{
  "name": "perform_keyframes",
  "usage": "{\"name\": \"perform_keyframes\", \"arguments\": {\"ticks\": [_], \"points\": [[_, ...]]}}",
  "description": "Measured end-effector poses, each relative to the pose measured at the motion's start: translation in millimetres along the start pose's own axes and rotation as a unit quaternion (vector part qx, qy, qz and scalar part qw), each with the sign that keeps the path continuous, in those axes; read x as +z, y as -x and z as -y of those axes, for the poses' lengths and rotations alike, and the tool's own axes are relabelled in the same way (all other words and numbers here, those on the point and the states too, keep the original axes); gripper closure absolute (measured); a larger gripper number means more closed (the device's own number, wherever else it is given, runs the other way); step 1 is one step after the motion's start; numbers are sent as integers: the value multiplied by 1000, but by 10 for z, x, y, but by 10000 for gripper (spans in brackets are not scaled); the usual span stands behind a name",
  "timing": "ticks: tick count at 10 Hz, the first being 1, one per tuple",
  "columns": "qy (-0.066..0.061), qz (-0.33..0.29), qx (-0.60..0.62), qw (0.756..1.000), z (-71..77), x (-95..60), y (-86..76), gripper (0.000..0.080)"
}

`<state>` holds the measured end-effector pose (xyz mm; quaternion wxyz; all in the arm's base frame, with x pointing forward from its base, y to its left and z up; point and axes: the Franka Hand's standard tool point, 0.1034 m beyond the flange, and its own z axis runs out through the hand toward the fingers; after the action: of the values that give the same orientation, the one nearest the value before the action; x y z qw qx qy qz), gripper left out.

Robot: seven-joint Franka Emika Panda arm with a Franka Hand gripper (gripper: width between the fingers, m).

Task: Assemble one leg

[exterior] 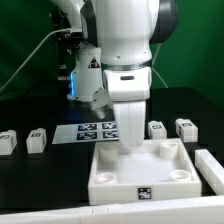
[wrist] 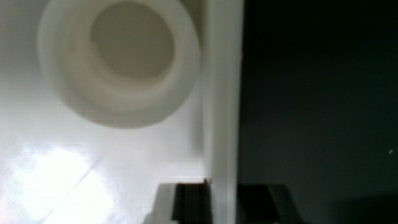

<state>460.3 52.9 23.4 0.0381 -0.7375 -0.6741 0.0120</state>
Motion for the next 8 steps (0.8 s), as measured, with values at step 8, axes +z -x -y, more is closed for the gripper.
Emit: {"name": "perform_keyframes", "arguments": {"ticks": [8], "points": [[-25,23,38,999,-248,35,-81,738]]}}
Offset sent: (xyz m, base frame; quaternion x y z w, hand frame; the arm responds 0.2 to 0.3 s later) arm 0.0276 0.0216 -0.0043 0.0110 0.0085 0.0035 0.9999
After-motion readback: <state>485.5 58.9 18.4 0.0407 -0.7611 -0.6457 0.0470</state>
